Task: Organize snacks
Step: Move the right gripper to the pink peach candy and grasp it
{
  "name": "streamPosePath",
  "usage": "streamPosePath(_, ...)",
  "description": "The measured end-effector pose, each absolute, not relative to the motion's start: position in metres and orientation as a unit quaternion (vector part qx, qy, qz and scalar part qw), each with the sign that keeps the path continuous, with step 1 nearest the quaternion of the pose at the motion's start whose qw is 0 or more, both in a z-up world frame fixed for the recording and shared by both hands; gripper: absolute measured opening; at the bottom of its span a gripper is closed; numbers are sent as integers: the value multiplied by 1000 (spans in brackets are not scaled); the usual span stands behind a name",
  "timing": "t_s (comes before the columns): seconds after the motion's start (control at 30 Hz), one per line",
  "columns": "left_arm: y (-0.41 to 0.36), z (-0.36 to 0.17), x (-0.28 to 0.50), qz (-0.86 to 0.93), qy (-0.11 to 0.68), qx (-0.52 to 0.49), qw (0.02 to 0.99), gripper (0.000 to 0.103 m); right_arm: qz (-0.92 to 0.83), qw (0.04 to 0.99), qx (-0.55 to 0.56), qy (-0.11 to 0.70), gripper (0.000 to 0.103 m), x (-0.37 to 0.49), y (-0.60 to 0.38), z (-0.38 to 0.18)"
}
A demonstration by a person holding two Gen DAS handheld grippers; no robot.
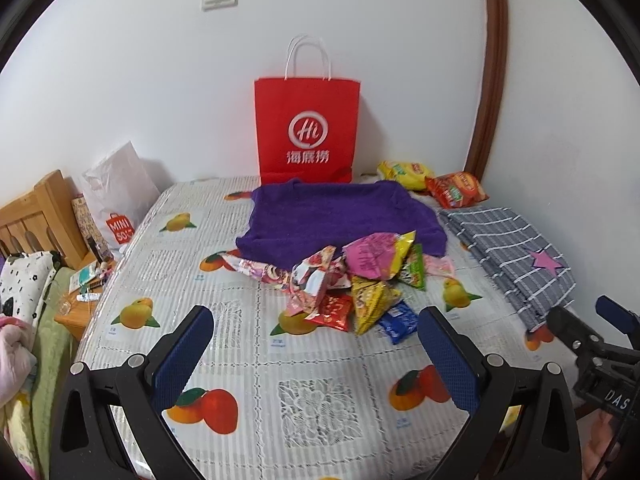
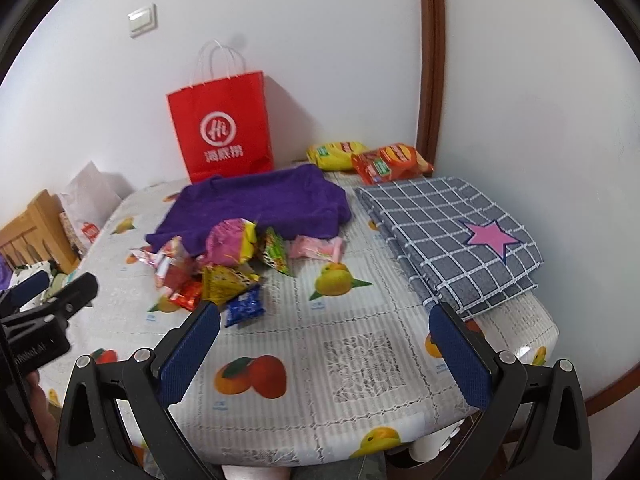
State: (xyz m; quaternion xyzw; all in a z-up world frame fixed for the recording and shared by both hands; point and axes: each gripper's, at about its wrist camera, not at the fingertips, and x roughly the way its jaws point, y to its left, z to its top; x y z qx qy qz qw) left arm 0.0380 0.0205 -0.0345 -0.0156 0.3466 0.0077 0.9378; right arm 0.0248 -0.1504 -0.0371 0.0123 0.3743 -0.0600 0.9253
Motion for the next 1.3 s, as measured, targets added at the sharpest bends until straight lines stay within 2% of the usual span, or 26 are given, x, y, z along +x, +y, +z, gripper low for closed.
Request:
streamPosePath(0.37,56,-85,85,32,390,-24,920,102,-42,922,-9,386,103,74,-165,-90)
streamPosePath(0.67,90,-114,123,54,418,-45,906,102,-36,906,-2,423,102,154,-177,-129)
streamPosePath(1.3,127,-143,161,78,438,-78,892,102,-6,886,-135,445,101,240,-175,-184)
